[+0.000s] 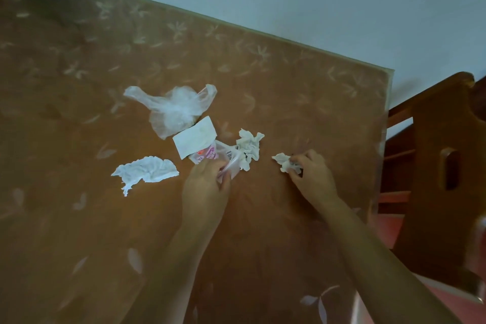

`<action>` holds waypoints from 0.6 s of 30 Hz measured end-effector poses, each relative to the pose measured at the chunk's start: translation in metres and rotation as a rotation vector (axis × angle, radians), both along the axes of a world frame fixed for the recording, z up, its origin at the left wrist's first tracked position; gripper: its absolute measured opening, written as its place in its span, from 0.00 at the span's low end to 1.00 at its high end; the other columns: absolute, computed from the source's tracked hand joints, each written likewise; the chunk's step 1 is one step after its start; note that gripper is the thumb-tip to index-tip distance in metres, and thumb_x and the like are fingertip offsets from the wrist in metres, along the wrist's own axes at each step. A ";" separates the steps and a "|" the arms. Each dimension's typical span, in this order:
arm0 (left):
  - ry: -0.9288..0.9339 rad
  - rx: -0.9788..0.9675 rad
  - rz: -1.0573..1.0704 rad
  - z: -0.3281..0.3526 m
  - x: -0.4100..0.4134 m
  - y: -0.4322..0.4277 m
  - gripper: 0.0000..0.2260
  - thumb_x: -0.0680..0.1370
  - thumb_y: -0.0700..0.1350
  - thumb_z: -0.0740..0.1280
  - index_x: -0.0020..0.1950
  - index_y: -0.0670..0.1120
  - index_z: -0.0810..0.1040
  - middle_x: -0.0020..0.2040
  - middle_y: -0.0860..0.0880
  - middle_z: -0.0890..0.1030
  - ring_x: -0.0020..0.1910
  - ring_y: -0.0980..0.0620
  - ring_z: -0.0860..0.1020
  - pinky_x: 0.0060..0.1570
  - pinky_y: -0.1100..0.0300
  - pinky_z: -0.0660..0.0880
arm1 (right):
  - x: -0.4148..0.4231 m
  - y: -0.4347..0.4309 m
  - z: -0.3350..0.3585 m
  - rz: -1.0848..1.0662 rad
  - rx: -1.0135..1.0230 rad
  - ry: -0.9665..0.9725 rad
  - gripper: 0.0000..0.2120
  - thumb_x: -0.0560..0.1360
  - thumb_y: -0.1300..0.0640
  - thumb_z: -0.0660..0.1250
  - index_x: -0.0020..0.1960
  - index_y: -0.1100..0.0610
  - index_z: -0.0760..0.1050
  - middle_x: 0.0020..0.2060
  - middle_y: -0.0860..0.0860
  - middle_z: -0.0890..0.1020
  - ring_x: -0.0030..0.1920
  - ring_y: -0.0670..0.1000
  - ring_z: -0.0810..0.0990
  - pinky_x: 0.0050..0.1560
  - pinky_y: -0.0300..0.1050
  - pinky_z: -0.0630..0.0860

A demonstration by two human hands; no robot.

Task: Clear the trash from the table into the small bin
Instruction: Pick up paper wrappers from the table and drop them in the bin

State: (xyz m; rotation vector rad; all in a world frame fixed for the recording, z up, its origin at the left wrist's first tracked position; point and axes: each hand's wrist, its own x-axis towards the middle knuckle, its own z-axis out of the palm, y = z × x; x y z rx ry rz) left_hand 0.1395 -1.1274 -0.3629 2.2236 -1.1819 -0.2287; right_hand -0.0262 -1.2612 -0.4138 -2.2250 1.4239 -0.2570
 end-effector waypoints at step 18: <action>0.285 -0.115 0.094 0.034 -0.040 0.086 0.05 0.74 0.37 0.66 0.47 0.45 0.79 0.44 0.52 0.77 0.37 0.59 0.74 0.35 0.73 0.66 | -0.043 0.105 0.017 -0.025 0.064 -0.219 0.03 0.70 0.63 0.66 0.43 0.59 0.77 0.40 0.52 0.74 0.41 0.53 0.73 0.36 0.43 0.67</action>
